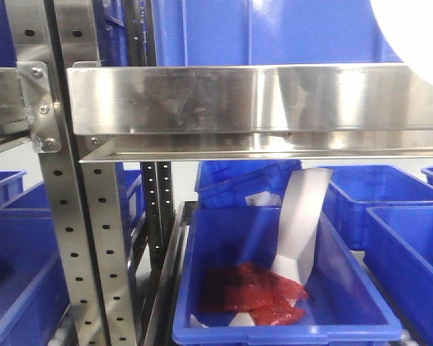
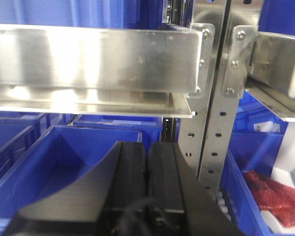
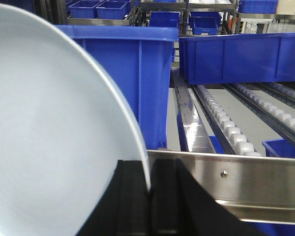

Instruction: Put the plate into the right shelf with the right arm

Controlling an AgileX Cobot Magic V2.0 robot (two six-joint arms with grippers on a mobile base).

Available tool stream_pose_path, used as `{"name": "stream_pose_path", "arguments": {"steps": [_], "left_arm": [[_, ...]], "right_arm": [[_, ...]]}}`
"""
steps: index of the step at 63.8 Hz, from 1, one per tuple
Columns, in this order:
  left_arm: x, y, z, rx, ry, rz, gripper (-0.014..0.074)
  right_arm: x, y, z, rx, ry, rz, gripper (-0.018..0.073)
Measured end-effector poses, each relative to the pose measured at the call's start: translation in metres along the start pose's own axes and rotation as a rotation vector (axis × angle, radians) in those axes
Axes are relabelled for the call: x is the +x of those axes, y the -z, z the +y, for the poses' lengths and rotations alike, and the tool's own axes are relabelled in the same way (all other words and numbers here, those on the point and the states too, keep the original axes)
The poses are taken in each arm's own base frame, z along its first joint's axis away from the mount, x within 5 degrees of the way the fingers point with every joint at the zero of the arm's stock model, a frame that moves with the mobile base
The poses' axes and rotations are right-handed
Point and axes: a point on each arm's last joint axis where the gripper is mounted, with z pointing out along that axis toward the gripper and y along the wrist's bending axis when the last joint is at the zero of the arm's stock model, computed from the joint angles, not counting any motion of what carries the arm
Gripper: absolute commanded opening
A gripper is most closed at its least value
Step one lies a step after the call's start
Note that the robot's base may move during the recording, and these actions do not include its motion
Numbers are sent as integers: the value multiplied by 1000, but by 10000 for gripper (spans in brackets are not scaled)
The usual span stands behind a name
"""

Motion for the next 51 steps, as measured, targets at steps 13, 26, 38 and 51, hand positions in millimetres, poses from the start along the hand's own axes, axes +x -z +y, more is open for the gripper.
{"name": "stream_pose_path", "arguments": {"steps": [13,26,38,51], "left_arm": [[0,0,0,0,0,0,-47],[0,0,0,0,0,0,-47],[0,0,0,0,0,0,-47],[0,0,0,0,0,0,-47]], "right_arm": [[0,0,0,0,0,0,54],[0,0,0,0,0,0,54],[0,0,0,0,0,0,54],[-1,0,0,0,0,-8,54]]}}
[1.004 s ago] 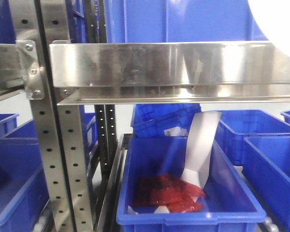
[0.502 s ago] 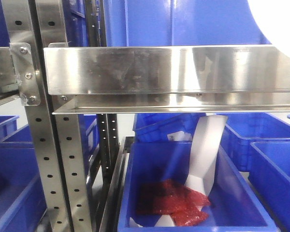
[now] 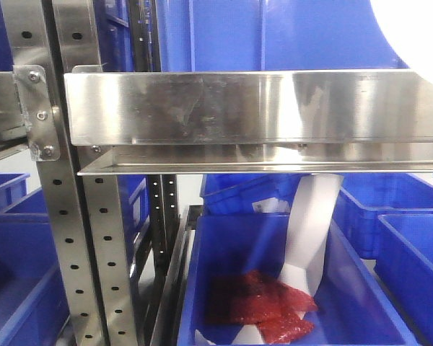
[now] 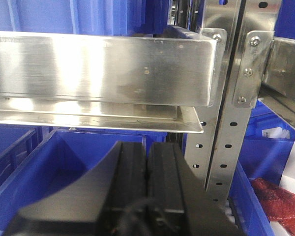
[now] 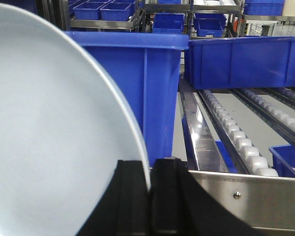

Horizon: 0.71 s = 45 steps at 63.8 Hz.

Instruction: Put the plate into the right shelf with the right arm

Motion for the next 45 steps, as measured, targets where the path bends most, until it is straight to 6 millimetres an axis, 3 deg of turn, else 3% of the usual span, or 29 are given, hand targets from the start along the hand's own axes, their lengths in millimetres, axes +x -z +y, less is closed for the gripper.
{"name": "stream_pose_path", "arguments": {"steps": [13,25,35,45], "left_arm": [[0,0,0,0,0,0,-47],[0,0,0,0,0,0,-47],[0,0,0,0,0,0,-47],[0,0,0,0,0,0,-47]], "right_arm": [[-8,1,1,-4,-7,-38,54],[-67,4,4,-14,-8,-214,54],[-115,-18,7,-17,-8,-262,54],[-154,-61,9,-17,-8,-266,54]]}}
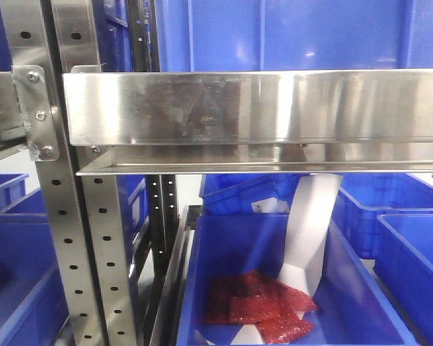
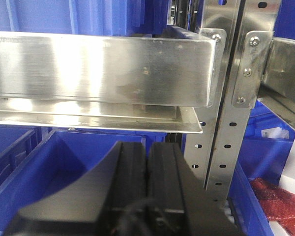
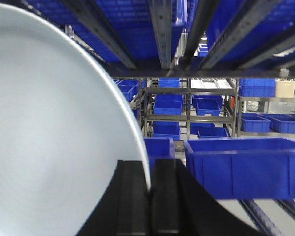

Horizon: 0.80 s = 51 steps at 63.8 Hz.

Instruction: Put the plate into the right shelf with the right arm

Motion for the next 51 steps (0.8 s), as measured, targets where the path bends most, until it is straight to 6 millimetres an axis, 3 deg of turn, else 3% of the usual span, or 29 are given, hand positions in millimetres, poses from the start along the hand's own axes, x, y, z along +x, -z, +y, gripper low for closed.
{"name": "stream_pose_path", "arguments": {"steps": [6,14,22,29,42,51], "left_arm": [[0,0,0,0,0,0,-47],[0,0,0,0,0,0,-47],[0,0,0,0,0,0,-47],[0,0,0,0,0,0,-47],[0,0,0,0,0,0,-47],[0,0,0,0,0,0,-47]], "right_arm": [[-11,-32,1,-3,-1,-12,54],[-7,-80,6,-26,-7,-2,54],[18,-131,15,-53,-13,72,54],[46,-163,26,-83,-12,140,54],[99,-196,33,-98,1,256,79],[114,-203,33,-97,5,292,295]]}}
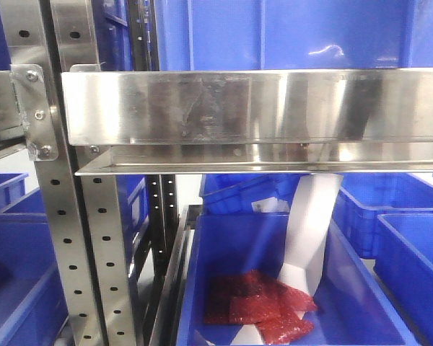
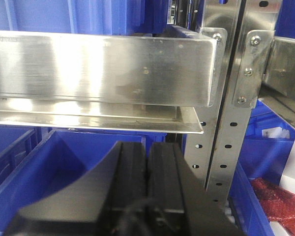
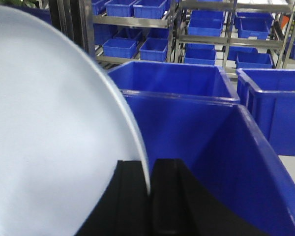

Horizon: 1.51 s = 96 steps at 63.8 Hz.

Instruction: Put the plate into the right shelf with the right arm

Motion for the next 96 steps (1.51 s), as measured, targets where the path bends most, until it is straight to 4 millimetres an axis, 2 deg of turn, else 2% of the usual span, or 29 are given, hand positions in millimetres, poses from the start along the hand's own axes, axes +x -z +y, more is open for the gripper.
{"name": "stream_pose_path", "arguments": {"steps": [2,5,10,17,25,27,37,48,59,75,87,96], "left_arm": [[0,0,0,0,0,0,-47],[0,0,0,0,0,0,-47],[0,0,0,0,0,0,-47],[0,0,0,0,0,0,-47],[0,0,0,0,0,0,-47],[0,0,0,0,0,0,-47],[0,0,0,0,0,0,-47],[0,0,0,0,0,0,-47],[0,0,0,0,0,0,-47],[0,0,0,0,0,0,-47],[0,0,0,0,0,0,-47],[0,0,0,0,0,0,-47]], "right_arm": [[0,0,0,0,-2,0,367],[0,0,0,1,-13,0,421],[-2,0,0,3,-38,-9,416],[-4,0,-1,6,-81,-29,304],[-7,4,-4,15,-97,-14,34],[-8,7,-5,20,-101,-4,52],[-14,45,-17,57,-106,5,48],[-12,109,-22,88,-40,-74,49],[17,176,-17,87,66,-93,49],[87,265,-12,85,128,-161,49],[133,307,-10,87,136,-282,49],[152,312,-10,87,134,-302,49]]}}
